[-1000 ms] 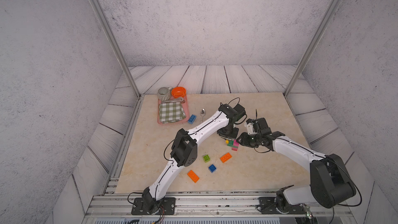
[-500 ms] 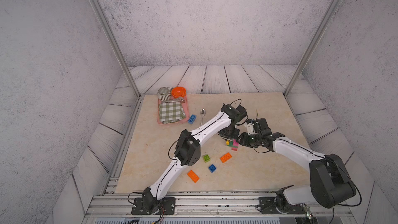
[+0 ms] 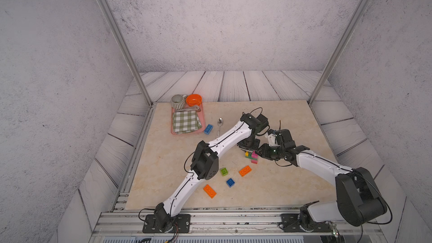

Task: Assemble the letter p with lego
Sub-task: Assemble the lego brick with the lego brick.

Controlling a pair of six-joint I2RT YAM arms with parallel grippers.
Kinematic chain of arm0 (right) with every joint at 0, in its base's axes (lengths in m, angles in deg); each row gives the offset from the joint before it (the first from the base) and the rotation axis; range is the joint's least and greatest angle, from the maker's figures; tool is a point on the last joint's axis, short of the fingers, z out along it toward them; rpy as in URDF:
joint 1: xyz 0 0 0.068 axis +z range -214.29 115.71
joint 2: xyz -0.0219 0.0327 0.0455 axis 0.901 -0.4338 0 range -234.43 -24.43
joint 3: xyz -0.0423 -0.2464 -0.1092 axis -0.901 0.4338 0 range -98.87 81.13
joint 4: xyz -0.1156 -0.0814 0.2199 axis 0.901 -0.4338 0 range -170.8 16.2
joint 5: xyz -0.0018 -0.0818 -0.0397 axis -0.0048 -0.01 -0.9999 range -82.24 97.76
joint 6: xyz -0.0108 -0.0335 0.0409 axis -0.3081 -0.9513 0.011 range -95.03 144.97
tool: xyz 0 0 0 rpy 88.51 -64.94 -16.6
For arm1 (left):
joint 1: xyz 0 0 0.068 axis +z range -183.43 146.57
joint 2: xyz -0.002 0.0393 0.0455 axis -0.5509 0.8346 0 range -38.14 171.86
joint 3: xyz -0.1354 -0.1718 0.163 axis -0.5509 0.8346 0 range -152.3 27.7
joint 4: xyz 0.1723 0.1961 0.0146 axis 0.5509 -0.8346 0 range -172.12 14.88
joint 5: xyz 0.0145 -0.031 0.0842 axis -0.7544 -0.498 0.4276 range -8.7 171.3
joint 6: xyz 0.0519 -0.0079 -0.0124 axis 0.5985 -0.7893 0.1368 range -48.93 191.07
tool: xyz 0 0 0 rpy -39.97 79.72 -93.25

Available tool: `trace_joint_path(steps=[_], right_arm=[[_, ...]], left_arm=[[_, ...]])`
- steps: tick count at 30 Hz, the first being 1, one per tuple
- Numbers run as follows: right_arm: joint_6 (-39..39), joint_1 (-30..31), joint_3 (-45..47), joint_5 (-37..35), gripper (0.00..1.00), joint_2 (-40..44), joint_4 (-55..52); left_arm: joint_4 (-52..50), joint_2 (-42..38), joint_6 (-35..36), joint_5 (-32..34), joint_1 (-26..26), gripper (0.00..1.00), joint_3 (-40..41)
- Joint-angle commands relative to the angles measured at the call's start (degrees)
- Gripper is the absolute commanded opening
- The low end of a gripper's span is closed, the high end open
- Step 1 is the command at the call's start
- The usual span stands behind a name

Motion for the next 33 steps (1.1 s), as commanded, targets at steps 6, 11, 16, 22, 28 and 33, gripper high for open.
trace_joint_path(steps=[6,11,16,22,28,33], right_arm=[[-0.37,-0.30,6.34,-2.89,0.25,3.87,-5.32],[-0.14,-0.56,7.31,-2.34,0.25,3.05,-3.92],[-0.34,-0.61,7.31,-2.37,0.25,2.73,-3.70],[-0.49,-0.72,7.50,-1.97,0.25,2.34,-3.36],[-0.64,-1.12,7.75,-1.69,0.25,2.30,-3.31],[-0.71,-1.47,7.84,-1.33,0.25,2.05,-3.05]], left_arm=[[-0.78,0.97,-1.01,1.17,-0.38,0.00,-0.53],[-1.13,1.53,-0.80,1.98,-0.49,0.00,-0.53],[-1.86,2.70,-0.76,3.34,-0.83,0.00,-0.52],[-2.11,3.85,-0.69,4.06,-0.94,0.01,-1.27],[-3.31,5.22,-0.69,4.49,-1.23,0.02,-2.64],[-2.81,5.55,-0.73,3.77,-1.45,0.04,-2.83]])
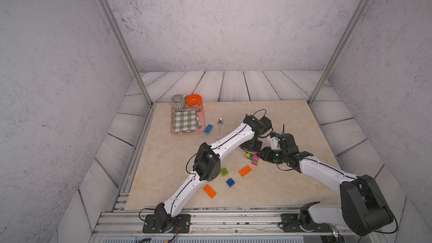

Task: Assemble the letter p with lego
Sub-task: Assemble the lego brick with the lego brick.

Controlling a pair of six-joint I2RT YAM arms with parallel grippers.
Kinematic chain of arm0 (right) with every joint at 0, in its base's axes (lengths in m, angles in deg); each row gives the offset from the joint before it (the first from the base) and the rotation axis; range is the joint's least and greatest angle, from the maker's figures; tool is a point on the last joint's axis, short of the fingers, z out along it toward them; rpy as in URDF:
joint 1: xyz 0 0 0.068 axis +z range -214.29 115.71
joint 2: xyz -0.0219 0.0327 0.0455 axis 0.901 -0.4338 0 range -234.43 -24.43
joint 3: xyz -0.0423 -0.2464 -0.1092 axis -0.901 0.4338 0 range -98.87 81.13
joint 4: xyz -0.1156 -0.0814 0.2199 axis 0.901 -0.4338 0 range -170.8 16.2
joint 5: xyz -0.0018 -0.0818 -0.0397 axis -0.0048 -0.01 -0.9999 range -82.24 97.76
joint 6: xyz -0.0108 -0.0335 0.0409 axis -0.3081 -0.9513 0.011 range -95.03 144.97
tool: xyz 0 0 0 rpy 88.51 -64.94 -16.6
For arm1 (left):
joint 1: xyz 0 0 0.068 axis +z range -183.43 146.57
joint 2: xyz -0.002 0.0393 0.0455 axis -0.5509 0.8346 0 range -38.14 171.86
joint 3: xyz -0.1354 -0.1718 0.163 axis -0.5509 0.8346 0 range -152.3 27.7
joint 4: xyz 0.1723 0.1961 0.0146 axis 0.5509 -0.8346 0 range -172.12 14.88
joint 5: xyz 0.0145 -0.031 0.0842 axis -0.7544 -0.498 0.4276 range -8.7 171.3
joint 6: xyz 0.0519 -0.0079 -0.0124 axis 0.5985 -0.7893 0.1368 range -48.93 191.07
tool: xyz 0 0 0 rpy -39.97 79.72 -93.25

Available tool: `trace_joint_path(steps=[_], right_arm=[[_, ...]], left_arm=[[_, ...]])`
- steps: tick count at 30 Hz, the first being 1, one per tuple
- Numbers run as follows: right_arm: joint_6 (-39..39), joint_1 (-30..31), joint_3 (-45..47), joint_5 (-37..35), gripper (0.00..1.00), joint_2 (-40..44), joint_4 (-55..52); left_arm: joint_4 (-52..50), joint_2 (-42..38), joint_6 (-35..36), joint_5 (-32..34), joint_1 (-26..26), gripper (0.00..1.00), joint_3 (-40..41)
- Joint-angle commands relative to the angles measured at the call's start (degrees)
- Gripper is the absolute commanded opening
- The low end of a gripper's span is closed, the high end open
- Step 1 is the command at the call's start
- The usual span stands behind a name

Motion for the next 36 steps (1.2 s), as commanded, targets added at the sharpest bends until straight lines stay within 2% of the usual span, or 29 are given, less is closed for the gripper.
trace_joint_path(steps=[1,5,8,12,15,25,29,36], right_arm=[[-0.90,-0.40,2.72,-1.47,0.25,-1.93,-6.63],[-1.02,-0.66,2.84,-1.25,0.26,-1.63,-6.61],[-1.03,-0.75,2.82,-1.17,0.25,-1.49,-6.68],[-0.80,-0.72,2.68,-1.08,0.26,-0.83,-7.09],[-0.73,-0.77,2.59,-1.16,0.27,-0.04,-7.51],[-0.63,-0.75,0.74,0.45,0.35,2.63,-9.67],[-0.71,-0.77,-0.79,1.54,0.44,5.10,-11.55],[-1.95,-0.77,-3.24,0.76,0.63,9.91,-16.95]], left_arm=[[-1.21,3.79,-0.36,1.49,0.11,0.04,0.01],[-1.15,3.60,-0.59,0.77,0.01,0.10,-0.63],[-0.76,2.58,-0.83,-0.25,0.03,0.17,-0.96],[-0.17,0.25,-1.16,-1.46,0.00,0.35,-1.51],[0.55,-1.60,-1.14,-2.29,0.06,0.43,-1.55],[-0.61,-7.84,-0.69,-1.22,0.90,0.56,-0.87],[1.46,-13.98,-0.34,0.50,1.11,0.62,4.46],[9.40,-28.22,-0.06,2.82,1.38,0.73,22.44]])
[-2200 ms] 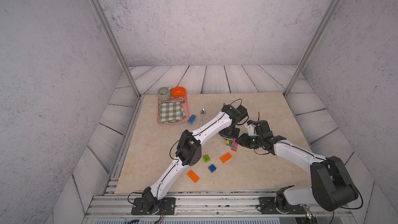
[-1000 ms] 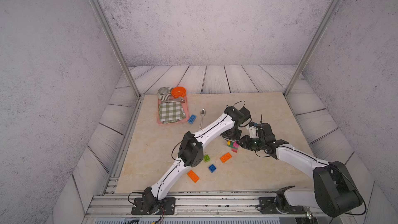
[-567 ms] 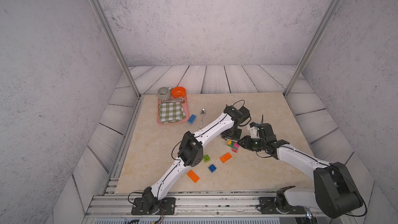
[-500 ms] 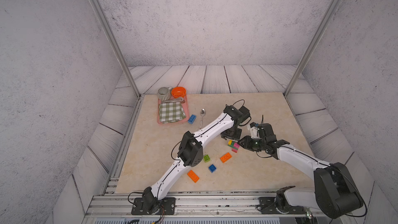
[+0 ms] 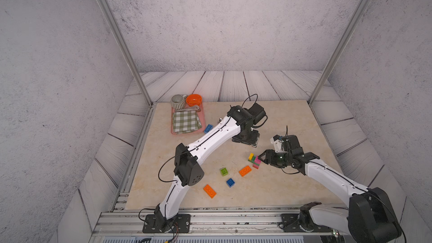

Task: Assemble the letter p with lego
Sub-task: Assemble the lego brick with the lego brick, then pick up the lego brick from the center of the board.

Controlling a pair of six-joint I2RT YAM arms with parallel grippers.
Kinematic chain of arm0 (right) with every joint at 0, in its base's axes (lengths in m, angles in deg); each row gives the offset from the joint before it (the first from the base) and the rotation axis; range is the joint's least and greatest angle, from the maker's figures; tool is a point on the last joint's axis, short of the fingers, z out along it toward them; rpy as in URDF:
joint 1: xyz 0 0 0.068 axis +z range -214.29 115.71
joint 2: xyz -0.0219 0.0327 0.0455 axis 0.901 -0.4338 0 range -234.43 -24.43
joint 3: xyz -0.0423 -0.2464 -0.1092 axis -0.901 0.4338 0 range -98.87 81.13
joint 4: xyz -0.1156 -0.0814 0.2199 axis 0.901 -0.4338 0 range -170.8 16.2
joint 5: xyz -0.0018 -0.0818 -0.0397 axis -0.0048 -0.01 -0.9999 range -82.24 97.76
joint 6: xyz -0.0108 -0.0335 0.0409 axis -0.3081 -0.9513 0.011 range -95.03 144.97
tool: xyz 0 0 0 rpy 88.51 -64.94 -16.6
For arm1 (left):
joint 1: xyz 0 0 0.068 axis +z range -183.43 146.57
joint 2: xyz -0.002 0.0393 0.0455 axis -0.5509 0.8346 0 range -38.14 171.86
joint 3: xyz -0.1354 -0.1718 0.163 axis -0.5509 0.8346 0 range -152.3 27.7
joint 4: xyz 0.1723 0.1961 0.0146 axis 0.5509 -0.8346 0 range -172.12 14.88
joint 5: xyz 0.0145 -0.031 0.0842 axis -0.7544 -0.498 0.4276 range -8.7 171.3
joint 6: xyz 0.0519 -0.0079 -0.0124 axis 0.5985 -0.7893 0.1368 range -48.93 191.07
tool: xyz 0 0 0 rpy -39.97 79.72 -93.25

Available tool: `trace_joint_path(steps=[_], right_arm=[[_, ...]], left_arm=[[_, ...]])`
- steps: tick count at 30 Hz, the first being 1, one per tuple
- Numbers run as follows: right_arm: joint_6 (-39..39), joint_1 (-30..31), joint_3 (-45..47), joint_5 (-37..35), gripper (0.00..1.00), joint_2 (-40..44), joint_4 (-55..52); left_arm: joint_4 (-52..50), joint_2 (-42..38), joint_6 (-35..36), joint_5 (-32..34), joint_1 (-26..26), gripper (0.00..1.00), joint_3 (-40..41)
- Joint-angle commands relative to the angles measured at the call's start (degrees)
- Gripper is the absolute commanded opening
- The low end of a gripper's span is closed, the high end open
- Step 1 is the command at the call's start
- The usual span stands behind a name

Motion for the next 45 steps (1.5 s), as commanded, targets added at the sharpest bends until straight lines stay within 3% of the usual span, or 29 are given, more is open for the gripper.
trace_joint_path(steps=[1,11,19,25,29,33,39,45], right_arm=[[-1.71,0.00,-2.41,-0.71,0.64,3.16,-5.30],[-7.34,0.09,-4.83,2.68,0.71,12.69,-13.34],[-9.06,0.15,-4.34,2.90,0.71,18.68,-18.01],[-8.59,0.23,-2.07,3.30,0.71,19.08,-16.65],[-7.70,0.25,-0.72,4.25,0.71,18.68,-14.78],[-7.46,0.24,-0.44,4.63,0.71,18.88,-14.23],[-7.46,0.18,0.36,5.21,0.71,19.90,-14.41],[-7.46,0.21,0.87,5.96,0.70,20.15,-14.40]], left_arm=[[4.63,-6.27,0.55,2.23,0.32,0.74,8.97],[17.78,-30.88,-2.15,3.40,2.96,0.87,43.64],[21.76,-47.64,-9.61,4.06,4.84,0.87,69.13],[31.13,-52.54,-21.02,-5.46,5.01,0.88,83.57],[39.13,-51.23,-34.85,-9.21,4.93,0.87,89.49],[43.51,-49.87,-44.20,-10.51,4.89,0.86,92.08],[43.61,-49.13,-51.14,-7.33,5.34,0.83,93.39],[40.11,-47.87,-55.86,-5.51,5.71,0.70,92.76]])
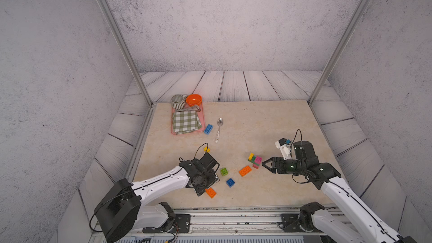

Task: Assemble the letter p with lego
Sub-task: Pick up the lego brick from the center of the board.

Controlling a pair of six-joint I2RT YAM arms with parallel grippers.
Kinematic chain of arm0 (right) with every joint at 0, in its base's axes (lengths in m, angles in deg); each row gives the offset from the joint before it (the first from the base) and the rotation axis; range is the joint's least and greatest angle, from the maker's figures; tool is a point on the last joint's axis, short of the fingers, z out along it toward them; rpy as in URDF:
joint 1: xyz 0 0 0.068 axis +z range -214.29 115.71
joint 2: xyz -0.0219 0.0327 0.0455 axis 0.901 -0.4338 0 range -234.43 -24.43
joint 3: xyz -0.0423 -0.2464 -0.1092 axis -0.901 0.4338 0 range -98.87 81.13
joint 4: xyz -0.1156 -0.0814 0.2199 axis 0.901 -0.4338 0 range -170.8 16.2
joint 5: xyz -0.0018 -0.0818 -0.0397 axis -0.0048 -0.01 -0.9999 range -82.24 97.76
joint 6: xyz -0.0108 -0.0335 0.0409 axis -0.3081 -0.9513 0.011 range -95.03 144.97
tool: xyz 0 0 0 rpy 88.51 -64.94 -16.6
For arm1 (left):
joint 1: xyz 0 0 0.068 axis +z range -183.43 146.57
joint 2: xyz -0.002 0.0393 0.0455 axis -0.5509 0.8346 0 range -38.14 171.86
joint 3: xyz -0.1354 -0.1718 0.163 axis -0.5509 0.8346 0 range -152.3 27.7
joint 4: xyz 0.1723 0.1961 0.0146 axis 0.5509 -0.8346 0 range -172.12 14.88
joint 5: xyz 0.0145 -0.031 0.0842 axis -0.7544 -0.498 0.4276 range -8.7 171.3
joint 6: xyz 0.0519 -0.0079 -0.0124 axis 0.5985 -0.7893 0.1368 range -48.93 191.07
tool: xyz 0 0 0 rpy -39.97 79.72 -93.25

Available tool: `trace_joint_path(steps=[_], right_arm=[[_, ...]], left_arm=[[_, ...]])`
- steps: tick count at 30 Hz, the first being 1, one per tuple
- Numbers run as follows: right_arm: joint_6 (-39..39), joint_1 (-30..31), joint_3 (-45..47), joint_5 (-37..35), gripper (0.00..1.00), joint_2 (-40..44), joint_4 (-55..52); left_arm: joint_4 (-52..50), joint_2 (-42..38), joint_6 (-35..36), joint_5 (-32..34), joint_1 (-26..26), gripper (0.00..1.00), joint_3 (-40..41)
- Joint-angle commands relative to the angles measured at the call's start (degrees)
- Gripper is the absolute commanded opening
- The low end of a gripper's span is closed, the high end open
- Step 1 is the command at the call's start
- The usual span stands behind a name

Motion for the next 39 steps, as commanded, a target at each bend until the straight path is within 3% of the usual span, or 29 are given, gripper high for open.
trace_joint_path(steps=[1,7,18,27,29,33,35,39], right_arm=[[0.23,0.17,0.73,1.48,0.70,0.85,0.57],[0.39,0.18,1.35,1.96,0.69,0.96,1.30],[0.21,0.20,1.80,2.53,0.66,0.85,1.43],[0.08,0.21,1.89,4.03,0.71,-0.83,2.26],[0.17,0.22,1.88,5.38,0.75,-1.53,3.01],[1.41,0.24,1.64,10.35,0.87,-3.20,5.93],[3.37,0.19,1.62,13.28,1.00,-4.34,8.58],[10.07,0.33,1.49,15.19,0.99,-5.69,13.57]], left_arm=[[-3.75,0.92,-4.70,2.40,0.38,0.69,-0.17],[-8.40,2.14,-6.55,5.00,0.38,0.67,-1.40],[-5.45,11.04,-5.13,3.79,0.38,0.52,-5.03],[-4.86,11.92,-3.46,4.06,0.38,0.21,-6.92],[-4.65,11.07,-1.22,4.83,0.38,0.13,-8.80],[-0.21,8.16,6.51,5.33,0.38,0.09,-12.39],[5.13,5.82,12.01,4.02,0.39,0.08,-13.29],[20.79,-0.02,20.87,-0.59,0.46,0.08,-11.35]])
